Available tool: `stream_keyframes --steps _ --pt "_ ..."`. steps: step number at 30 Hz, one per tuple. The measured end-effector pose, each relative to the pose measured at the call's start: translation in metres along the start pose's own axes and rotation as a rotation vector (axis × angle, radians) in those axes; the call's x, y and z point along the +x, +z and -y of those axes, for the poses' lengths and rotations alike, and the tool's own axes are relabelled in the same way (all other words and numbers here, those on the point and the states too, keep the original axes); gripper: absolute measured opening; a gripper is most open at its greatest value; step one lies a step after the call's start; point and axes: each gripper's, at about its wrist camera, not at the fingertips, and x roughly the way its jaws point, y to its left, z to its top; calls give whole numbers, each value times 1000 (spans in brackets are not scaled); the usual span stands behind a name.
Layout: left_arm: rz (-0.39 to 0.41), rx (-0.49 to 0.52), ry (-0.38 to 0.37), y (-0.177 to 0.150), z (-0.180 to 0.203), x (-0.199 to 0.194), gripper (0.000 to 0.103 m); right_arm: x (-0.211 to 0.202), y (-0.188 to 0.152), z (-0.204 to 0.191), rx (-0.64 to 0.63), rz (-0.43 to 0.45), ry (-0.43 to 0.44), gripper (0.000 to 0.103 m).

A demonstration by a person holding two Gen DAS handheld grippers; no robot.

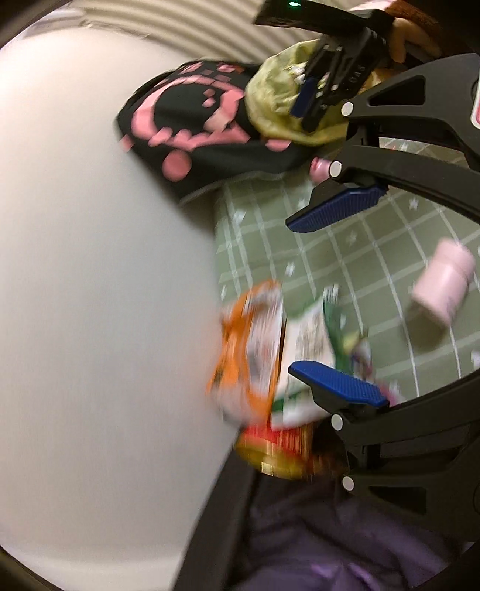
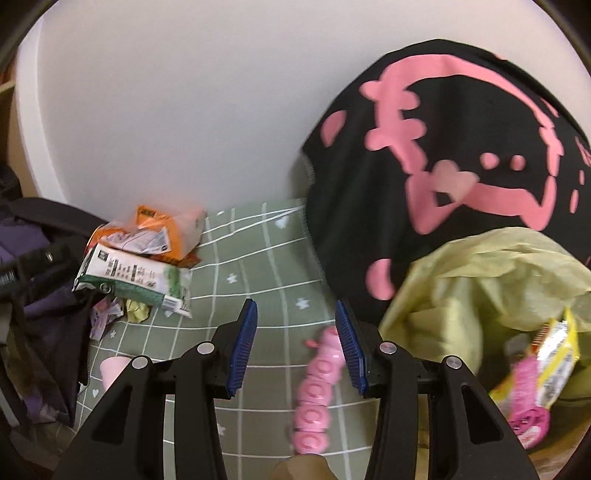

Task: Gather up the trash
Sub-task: 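Grasp the orange 'AIR CUSHION' bag with the right tool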

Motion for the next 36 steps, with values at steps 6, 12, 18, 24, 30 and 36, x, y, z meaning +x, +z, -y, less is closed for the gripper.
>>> stream_keyframes --steps 6,12,18,24,30,36 --pt "5 -108 83 -9 -66 -14 68 25 -1 -29 -44 -30 44 42" --pt "-26 -232 29 -20 -100 -14 68 39 -4 -46 -84 -61 64 42" --pt "-42 -214 -1 -10 -89 -1 68 47 1 -46 -73 -70 79 42" --pt "-43 -193 98 -5 -92 2 68 68 35 -80 -62 -47 184 42" --pt "-66 -191 122 -13 -105 2 68 114 78 -119 -85 -36 249 42" --pt "-72 -183 124 -12 -112 0 68 158 87 -144 -94 -101 232 42"
